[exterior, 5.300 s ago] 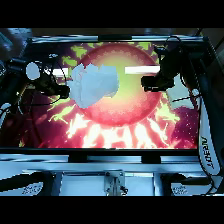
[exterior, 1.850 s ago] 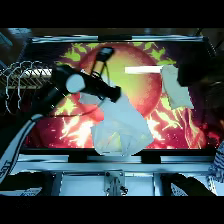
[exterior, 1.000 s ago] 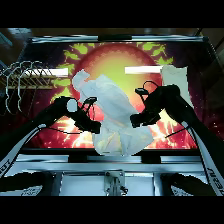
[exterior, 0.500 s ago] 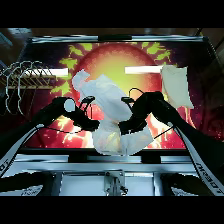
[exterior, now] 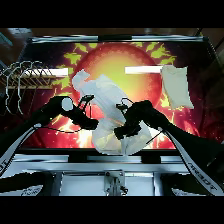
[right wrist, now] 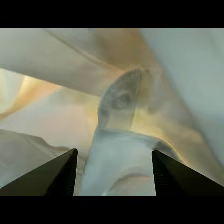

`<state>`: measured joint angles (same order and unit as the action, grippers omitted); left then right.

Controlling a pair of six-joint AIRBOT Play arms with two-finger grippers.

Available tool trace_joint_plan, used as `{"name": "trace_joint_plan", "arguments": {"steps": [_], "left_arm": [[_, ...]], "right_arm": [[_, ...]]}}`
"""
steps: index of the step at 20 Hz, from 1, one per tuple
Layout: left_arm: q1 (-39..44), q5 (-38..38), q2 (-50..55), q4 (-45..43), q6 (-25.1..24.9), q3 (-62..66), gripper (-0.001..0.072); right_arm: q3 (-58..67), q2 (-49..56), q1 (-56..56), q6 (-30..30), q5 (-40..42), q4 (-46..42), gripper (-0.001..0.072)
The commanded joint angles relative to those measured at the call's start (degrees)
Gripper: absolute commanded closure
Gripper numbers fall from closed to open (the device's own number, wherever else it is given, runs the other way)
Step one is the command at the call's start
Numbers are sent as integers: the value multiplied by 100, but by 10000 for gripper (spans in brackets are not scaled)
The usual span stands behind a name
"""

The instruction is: Fold the shirts.

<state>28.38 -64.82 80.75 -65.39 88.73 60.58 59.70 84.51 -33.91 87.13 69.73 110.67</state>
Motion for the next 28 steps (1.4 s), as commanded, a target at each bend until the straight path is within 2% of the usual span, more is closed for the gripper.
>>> {"name": "trace_joint_plan", "arguments": {"steps": [1,2,3,7,11,13,16,18,19,22,28], "left_arm": [[-2,33,-35,50,-109,0,661],[-2,35,-39,50,-109,0,661],[-4,39,-44,48,-111,0,661],[-48,114,-273,24,-389,308,661],[-284,208,-951,31,-605,2205,661],[-299,527,-1276,52,-728,3650,661],[-299,1069,-1504,256,-723,5674,661],[-299,1432,-1663,402,-726,6269,661],[-299,1633,-1816,415,-726,6212,661],[-302,1604,-2146,323,-728,5587,661],[-313,485,-1917,-715,-699,4188,658]], "right_arm": [[-26,280,-22,-181,-61,-37,300],[-26,282,-20,-282,-76,-118,532],[7,275,-20,-369,-52,-216,657],[741,-103,-17,-243,186,-734,659],[2938,-1040,164,-264,-24,-3185,658],[4288,-1414,343,-260,-859,-3810,659],[5779,-1703,411,-188,-2693,-3779,659],[5960,-1869,321,-175,-3766,-3554,659],[5960,-1906,264,-179,-3936,-3394,659],[5895,-1847,232,-179,-3414,-2997,659],[5886,-1381,232,-33,-822,-3016,658]]}}
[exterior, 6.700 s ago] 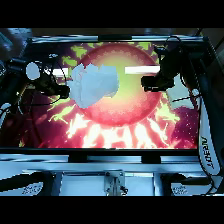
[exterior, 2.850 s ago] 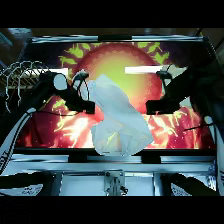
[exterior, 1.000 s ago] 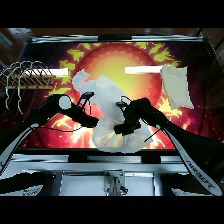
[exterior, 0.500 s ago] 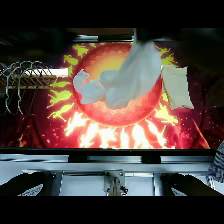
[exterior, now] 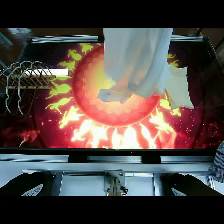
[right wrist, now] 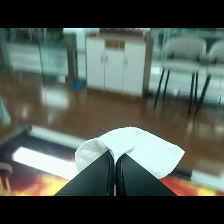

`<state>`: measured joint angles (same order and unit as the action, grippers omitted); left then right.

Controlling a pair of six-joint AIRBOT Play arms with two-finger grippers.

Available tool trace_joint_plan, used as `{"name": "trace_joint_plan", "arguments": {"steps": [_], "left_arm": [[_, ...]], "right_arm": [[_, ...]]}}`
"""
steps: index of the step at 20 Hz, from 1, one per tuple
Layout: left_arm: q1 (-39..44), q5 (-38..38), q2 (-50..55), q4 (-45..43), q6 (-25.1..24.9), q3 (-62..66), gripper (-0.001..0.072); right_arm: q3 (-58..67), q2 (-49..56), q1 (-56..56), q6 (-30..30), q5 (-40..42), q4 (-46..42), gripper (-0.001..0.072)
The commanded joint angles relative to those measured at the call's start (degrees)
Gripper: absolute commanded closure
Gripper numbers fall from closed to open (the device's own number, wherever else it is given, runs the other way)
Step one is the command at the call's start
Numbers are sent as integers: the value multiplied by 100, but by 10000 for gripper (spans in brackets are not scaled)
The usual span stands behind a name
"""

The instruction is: Fold the shirts.

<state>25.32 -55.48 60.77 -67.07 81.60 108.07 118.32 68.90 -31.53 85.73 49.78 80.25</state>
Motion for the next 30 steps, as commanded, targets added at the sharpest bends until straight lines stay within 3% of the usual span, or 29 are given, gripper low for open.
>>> {"name": "trace_joint_plan", "arguments": {"steps": [1,3,4,5,8,10,14,19,22,23,25,26,27,28,29,30], "left_arm": [[-7,-505,162,-662,35,-813,626],[-4,-518,374,-708,76,-1307,319],[-4,-511,505,-704,192,-1519,200],[-2,-505,645,-656,291,-1679,155],[13,-492,1185,74,240,-1867,155],[83,-315,1539,809,-214,-1869,155],[271,247,2153,1032,-455,-1867,155],[293,505,2643,2424,-1631,-1864,155],[284,955,2844,2470,-1530,-1864,178],[280,1167,2887,2470,-1416,-1862,244],[280,1469,2905,2468,-1390,-1862,663],[278,1499,2903,2465,-1390,-1836,660],[247,1471,2898,2468,-1421,-1797,661],[210,1429,2885,2465,-1453,-1759,661],[162,1408,2865,2465,-1458,-1718,662],[109,1364,2850,2465,-1495,-1661,662]], "right_arm": [[-52,240,-7,177,1480,22,658],[-391,273,-7,219,1746,39,659],[-540,273,-9,221,1781,66,658],[-632,271,-9,223,1779,125,658],[-660,271,-9,404,1759,350,658],[-662,273,-9,411,1779,446,658],[-662,273,-9,417,2002,682,658],[-669,348,-9,570,2767,988,658],[-667,387,-9,605,2802,1187,658],[-667,387,-9,605,2809,1246,658],[-667,387,-9,603,2841,1268,658],[-667,387,-7,603,2874,1257,654],[-667,387,-7,603,2909,1185,580],[-667,396,-7,605,2977,1003,347],[-667,417,-7,601,3045,789,249],[-667,450,-4,599,3139,557,249]]}}
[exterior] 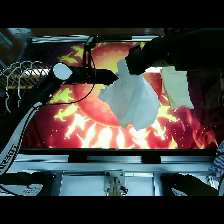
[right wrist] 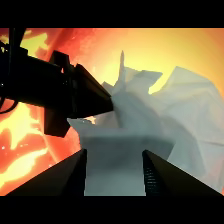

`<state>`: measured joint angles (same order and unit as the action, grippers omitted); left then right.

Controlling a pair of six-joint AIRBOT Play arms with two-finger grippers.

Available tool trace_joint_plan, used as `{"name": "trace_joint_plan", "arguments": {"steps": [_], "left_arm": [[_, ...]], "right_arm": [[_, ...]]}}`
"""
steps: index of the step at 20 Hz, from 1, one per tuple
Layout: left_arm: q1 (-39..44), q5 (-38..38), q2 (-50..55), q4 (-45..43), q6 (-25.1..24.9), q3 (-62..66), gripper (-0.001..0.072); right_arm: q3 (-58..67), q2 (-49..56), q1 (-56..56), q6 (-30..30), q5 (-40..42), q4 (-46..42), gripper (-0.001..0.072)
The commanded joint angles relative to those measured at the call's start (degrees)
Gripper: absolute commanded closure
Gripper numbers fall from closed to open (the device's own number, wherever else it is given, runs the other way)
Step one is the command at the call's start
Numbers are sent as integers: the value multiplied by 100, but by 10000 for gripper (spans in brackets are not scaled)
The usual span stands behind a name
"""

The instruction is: Fold the shirts.

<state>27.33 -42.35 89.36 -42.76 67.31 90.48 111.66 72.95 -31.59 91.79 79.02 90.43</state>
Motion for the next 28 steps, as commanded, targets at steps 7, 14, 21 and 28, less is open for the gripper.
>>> {"name": "trace_joint_plan", "arguments": {"steps": [7,14,21,28], "left_arm": [[-463,-1126,0,-627,-79,258,661],[-1388,-3171,2,-1388,111,254,16],[-1578,-3716,271,-1943,706,109,32],[-1412,-2898,278,-1320,796,-1392,91]], "right_arm": [[-249,264,1021,-28,1488,-586,249],[-3246,-214,2940,-164,1217,1781,233],[-5849,-424,1956,-181,-286,2962,102],[-6570,-389,1493,-409,-1661,3471,102]]}}
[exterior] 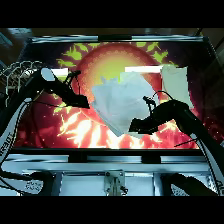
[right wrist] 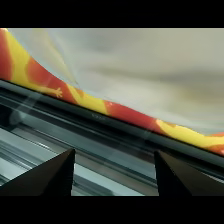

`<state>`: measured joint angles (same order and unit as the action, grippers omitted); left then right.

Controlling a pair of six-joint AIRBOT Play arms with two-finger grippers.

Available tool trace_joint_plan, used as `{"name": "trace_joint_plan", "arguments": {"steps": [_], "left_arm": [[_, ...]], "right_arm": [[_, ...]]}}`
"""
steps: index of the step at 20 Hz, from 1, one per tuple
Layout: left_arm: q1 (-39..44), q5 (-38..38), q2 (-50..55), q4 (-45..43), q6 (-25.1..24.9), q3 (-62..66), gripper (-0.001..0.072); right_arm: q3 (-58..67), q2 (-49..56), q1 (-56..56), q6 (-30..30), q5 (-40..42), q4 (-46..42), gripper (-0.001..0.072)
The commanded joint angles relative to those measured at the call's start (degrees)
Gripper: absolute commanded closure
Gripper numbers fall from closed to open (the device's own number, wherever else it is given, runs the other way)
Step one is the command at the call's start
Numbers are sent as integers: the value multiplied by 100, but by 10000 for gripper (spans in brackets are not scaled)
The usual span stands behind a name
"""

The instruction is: Fold the shirts.

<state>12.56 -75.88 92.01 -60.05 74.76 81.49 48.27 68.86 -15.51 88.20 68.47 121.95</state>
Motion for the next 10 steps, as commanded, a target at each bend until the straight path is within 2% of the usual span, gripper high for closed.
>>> {"name": "trace_joint_plan", "arguments": {"steps": [1,5,10], "left_arm": [[118,730,15,610,48,-579,90],[310,1346,24,658,33,-597,91],[313,1488,24,656,31,-597,92]], "right_arm": [[-232,83,-116,-50,-728,402,102],[-232,586,-555,-24,-970,667,102],[-232,957,-1274,-229,-1873,826,92]]}}
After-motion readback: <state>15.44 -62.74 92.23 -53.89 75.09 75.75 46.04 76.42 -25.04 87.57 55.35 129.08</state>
